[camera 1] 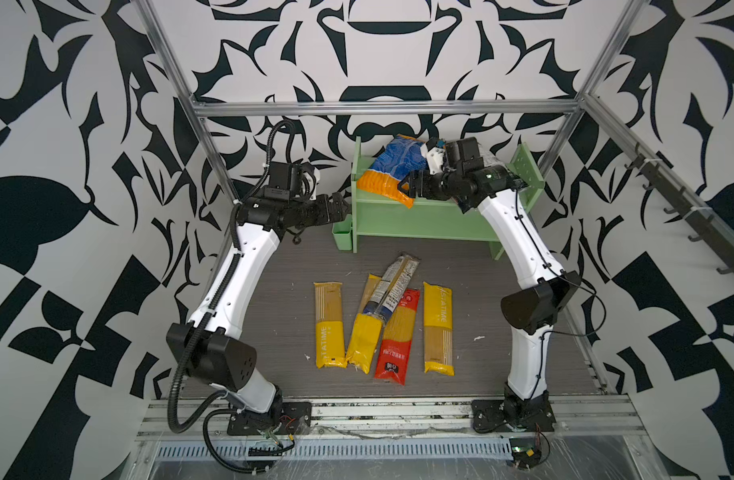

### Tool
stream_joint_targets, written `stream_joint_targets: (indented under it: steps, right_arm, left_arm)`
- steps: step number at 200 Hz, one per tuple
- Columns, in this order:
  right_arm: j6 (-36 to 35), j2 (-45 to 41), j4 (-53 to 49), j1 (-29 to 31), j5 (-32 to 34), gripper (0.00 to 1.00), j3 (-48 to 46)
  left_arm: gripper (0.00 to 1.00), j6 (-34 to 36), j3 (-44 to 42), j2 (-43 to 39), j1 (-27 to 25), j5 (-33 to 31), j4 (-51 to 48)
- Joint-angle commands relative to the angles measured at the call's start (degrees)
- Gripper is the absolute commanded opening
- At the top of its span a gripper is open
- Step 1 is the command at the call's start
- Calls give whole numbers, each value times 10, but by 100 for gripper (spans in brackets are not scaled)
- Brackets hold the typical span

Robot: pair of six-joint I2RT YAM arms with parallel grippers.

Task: Place and organize the pasta boxes and bags onto the shelf
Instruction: 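Lower the bag onto the top tier with the right gripper while the left holds back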

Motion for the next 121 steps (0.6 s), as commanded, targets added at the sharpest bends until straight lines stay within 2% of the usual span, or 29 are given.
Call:
stream_joint_targets:
  steps: [1, 38, 82, 121]
  right_arm:
    - [1, -12, -7, 6, -6, 82, -1]
    - [-2, -4, -15, 13, 2, 81, -1]
    - [-14, 2, -23, 15, 24, 74, -3]
    - [-44, 14, -47, 35, 71, 67, 6]
  left_arm:
    - [99, -10, -26, -38, 2, -12, 10]
    - [99, -16, -52, -65, 2, -22, 4]
    - [99, -19, -68, -85, 2, -26, 0]
    - [99, -20, -73, -93, 3, -28, -2]
